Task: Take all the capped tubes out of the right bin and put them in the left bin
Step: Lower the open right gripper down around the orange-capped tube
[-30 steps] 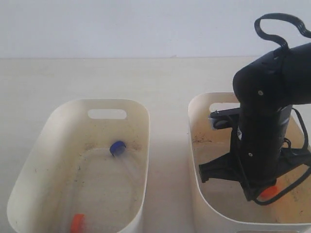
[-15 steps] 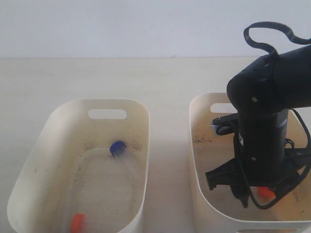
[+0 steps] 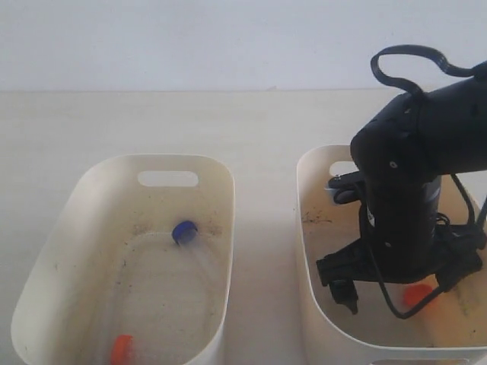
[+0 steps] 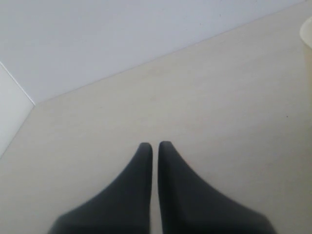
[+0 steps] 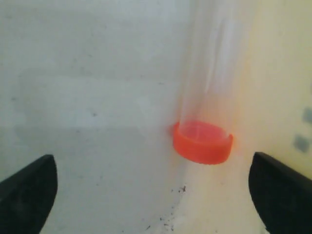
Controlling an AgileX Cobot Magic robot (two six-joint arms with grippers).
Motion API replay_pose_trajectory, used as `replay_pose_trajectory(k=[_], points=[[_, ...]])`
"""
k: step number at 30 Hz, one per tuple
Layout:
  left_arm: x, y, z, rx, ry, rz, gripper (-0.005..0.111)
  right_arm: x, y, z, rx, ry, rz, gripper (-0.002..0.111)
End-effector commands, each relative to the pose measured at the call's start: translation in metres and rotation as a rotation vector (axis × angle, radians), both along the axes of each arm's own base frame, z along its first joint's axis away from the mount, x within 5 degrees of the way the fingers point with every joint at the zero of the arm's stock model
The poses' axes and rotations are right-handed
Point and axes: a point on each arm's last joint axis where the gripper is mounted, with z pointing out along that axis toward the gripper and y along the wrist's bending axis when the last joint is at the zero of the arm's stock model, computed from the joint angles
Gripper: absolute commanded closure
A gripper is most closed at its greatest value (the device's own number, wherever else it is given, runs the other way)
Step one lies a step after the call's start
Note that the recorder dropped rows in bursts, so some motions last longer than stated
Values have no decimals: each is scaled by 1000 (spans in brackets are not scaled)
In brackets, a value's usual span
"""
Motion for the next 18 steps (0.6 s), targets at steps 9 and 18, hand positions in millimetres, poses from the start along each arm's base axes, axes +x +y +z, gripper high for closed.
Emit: replay_pose_trajectory(k=[9,18], points=[[0,0,1,-12,-6,-5,102,8,3,-34,-1,30,14,3],[0,0,1,-12,-6,-5,102,5,9,-35,65,52,-62,10]])
